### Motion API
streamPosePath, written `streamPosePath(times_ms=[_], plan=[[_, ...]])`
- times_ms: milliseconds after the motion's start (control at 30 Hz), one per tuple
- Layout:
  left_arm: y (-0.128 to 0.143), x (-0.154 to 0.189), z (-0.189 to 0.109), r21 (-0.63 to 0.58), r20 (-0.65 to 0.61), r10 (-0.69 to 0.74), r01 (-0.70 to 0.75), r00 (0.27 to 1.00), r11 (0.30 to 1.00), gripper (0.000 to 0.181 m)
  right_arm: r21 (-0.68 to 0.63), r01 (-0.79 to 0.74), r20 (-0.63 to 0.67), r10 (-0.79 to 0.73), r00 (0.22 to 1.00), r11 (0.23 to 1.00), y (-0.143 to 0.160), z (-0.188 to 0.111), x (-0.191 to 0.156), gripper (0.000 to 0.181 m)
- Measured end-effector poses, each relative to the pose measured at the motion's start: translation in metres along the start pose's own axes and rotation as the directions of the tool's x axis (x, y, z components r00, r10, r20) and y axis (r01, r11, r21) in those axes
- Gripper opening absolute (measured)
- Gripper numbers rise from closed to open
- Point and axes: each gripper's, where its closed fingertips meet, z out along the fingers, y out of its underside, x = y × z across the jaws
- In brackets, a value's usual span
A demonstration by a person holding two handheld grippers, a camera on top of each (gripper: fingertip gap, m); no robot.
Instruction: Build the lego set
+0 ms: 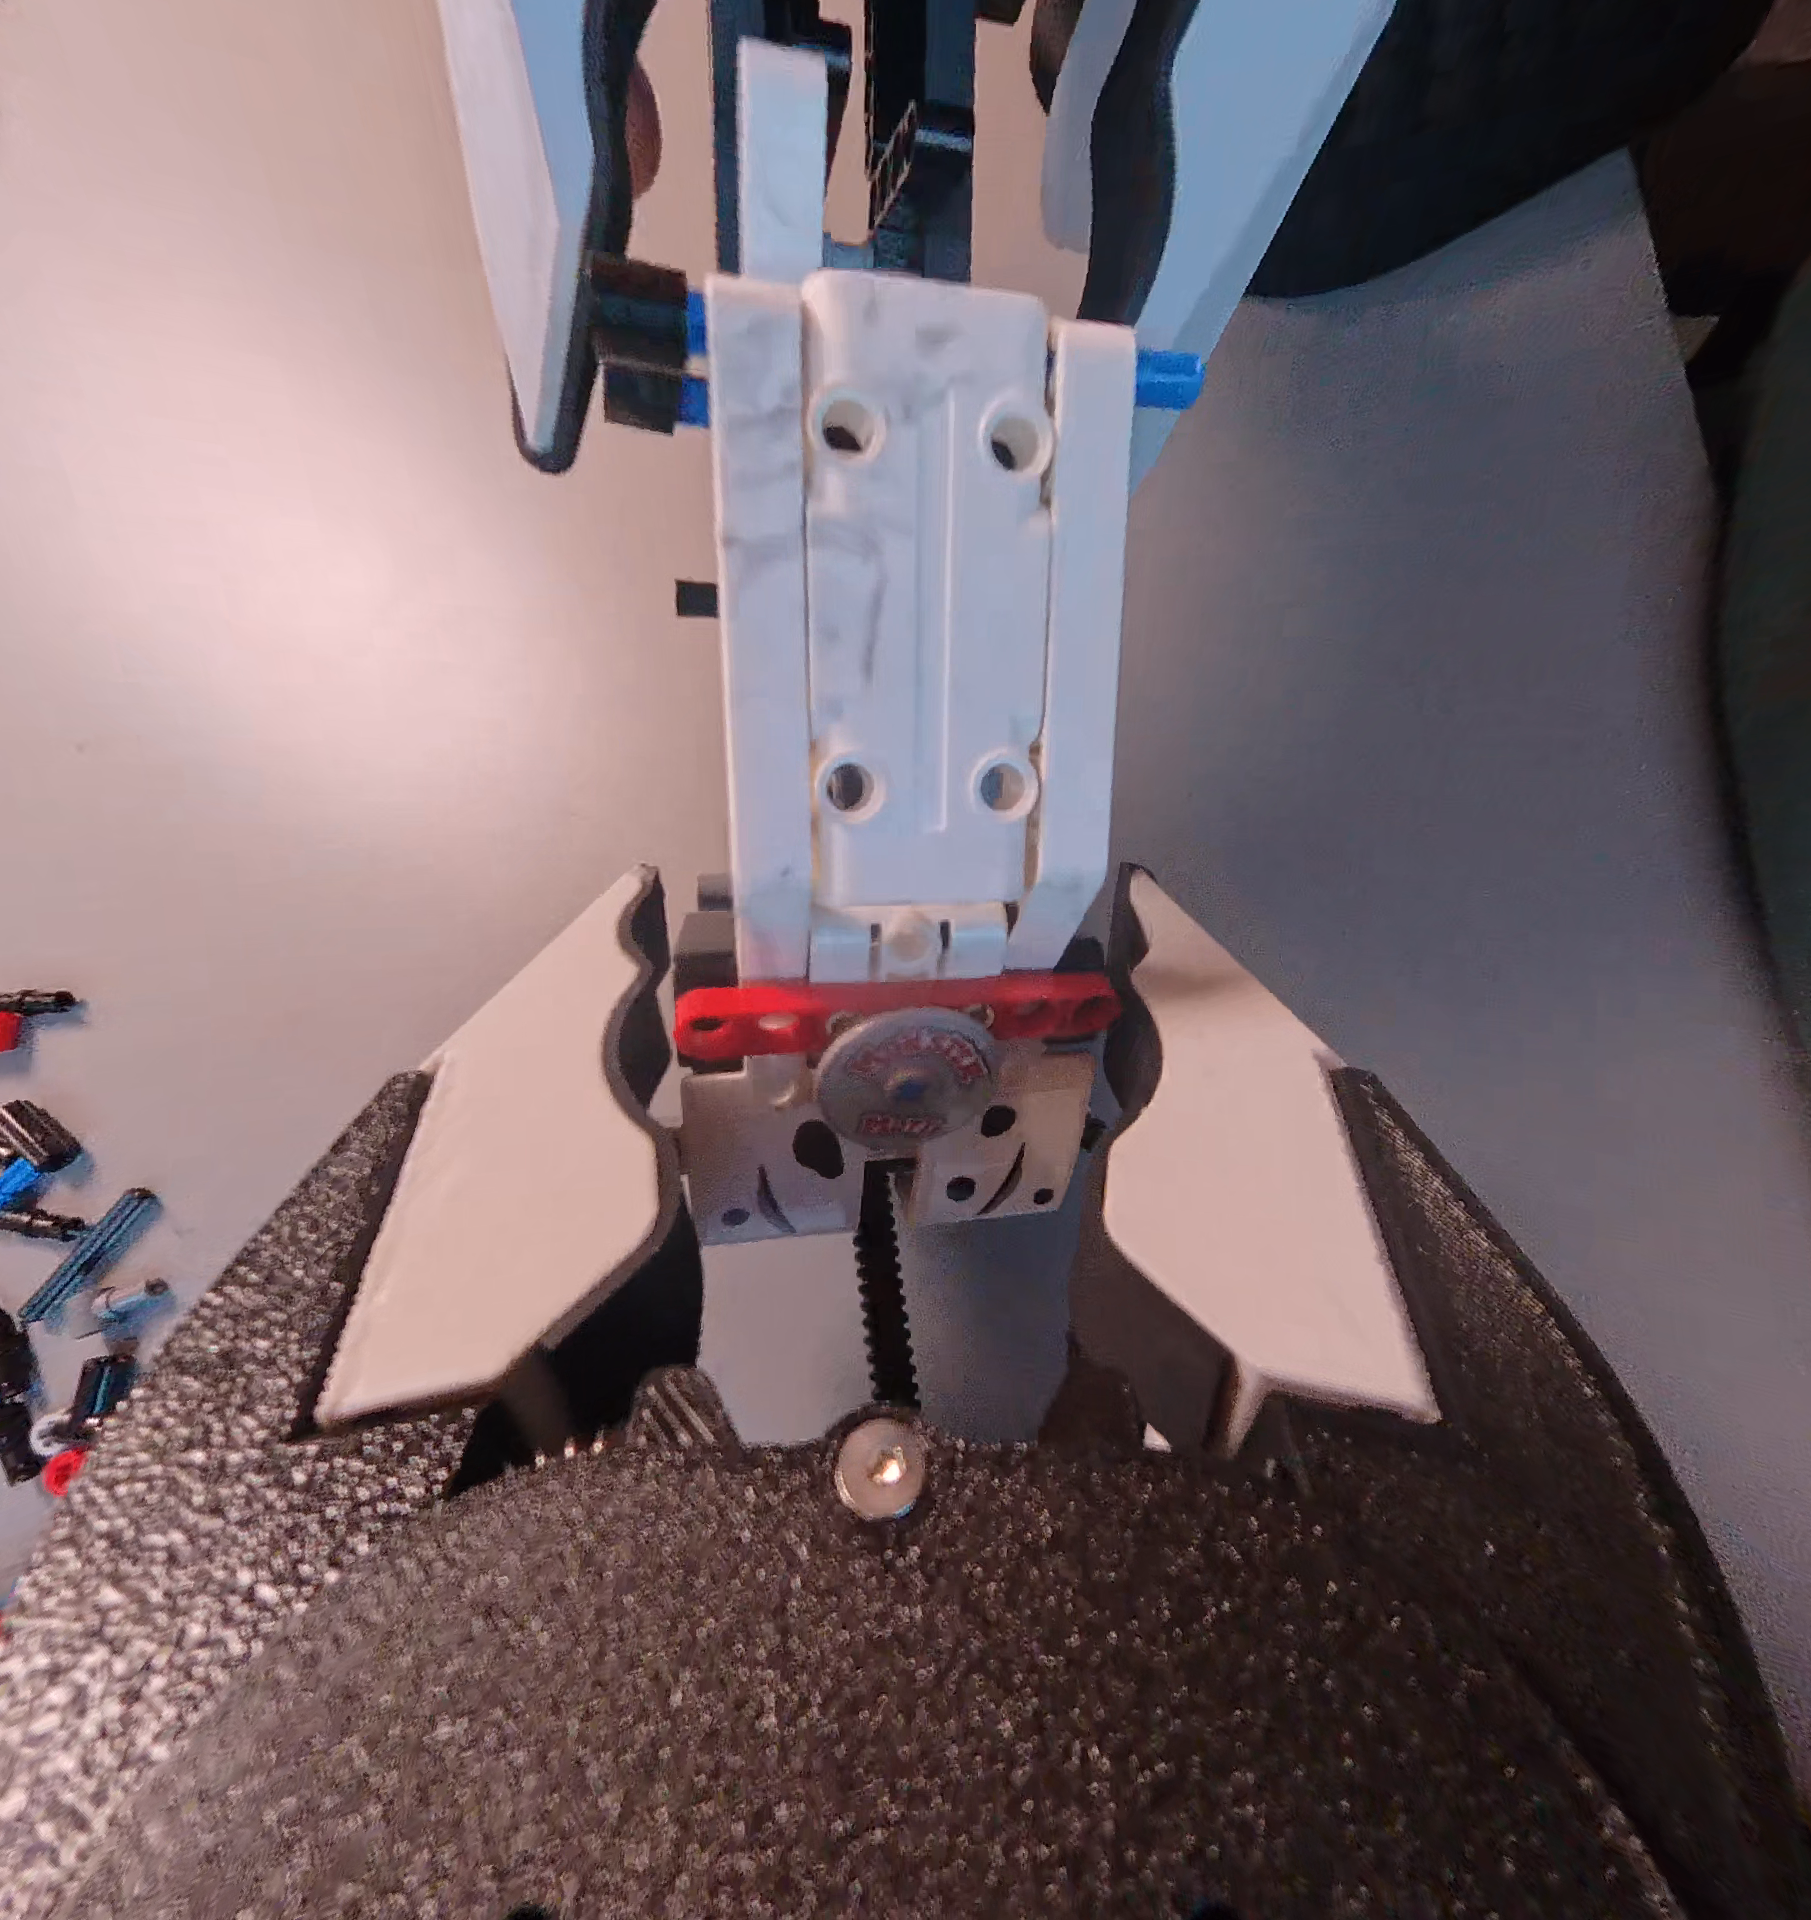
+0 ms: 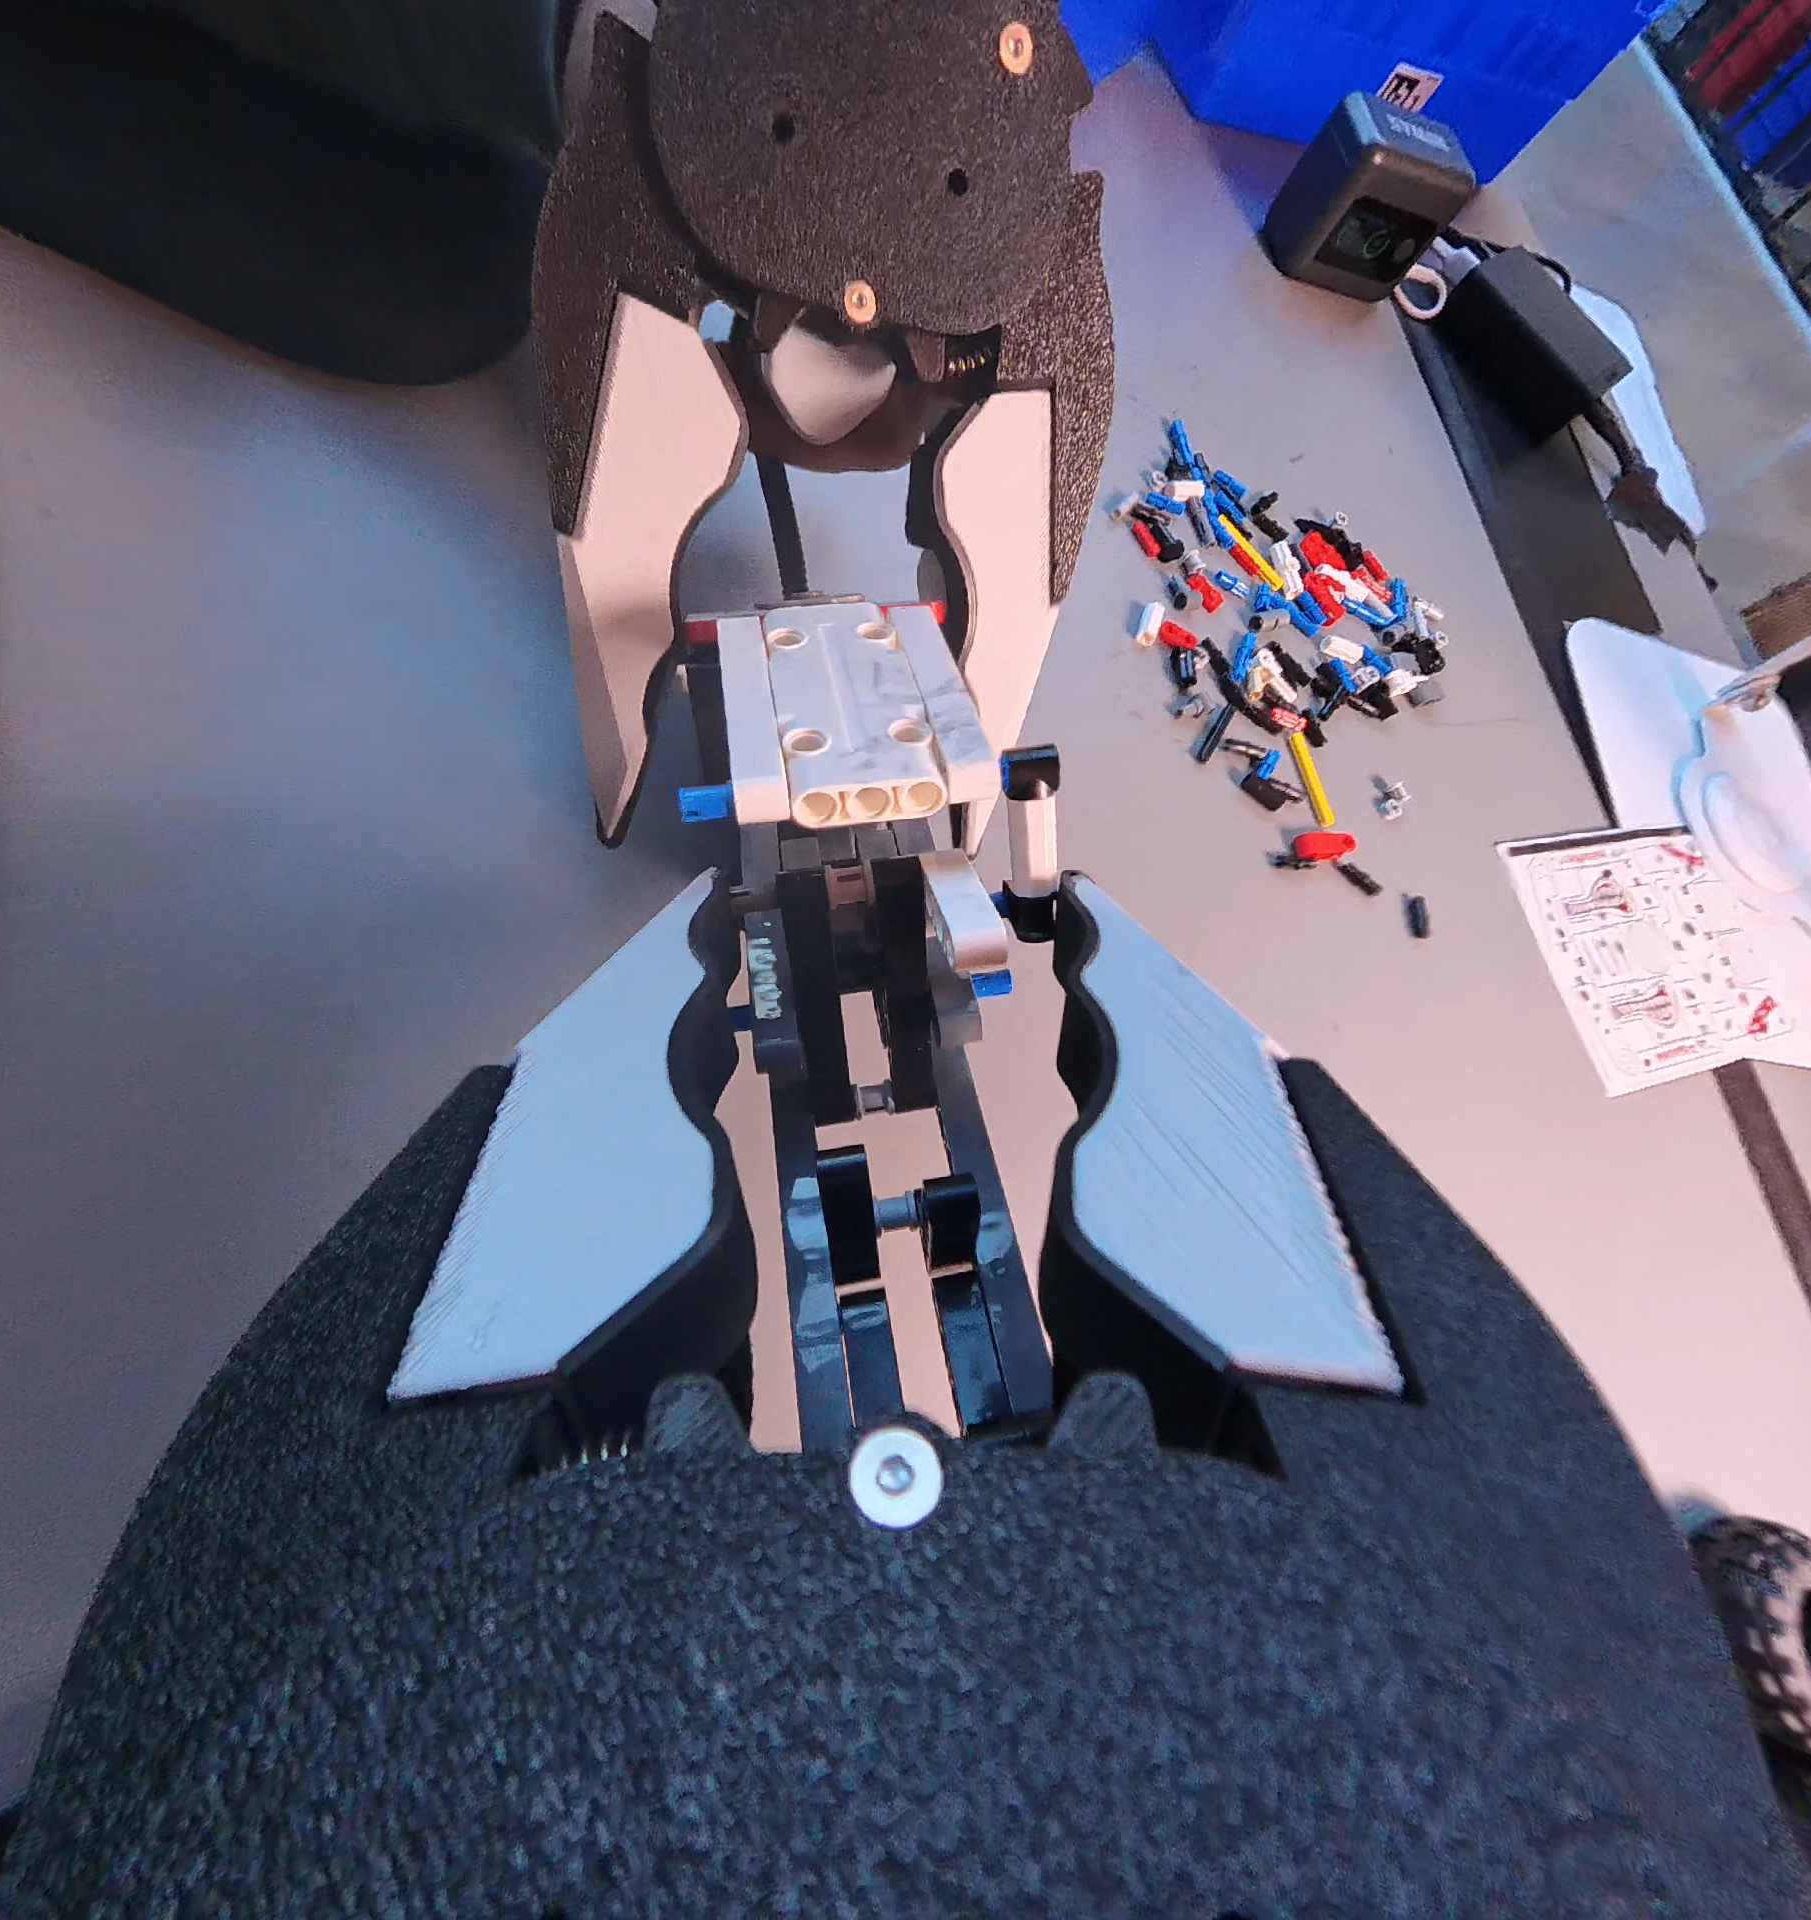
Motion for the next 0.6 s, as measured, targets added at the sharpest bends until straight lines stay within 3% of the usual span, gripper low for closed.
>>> streamPosePath(times_ms=[133,600], plan=[[-0.0051,0.0008,0.0001,-0.019,0.014,0.062,-0.062,0.998,0.998,0.078,0.030,-0.084,0.055,0.082,0.995,0.996,0.0069,-0.0039,-0.0036,0.061],[-0.0073,0.0047,0.0024,-0.006,-0.006,0.061,-0.061,0.998,0.998,0.078,-0.028,-0.127,0.060,0.128,0.990,0.992,0.0116,-0.0069,-0.0068,0.061]])
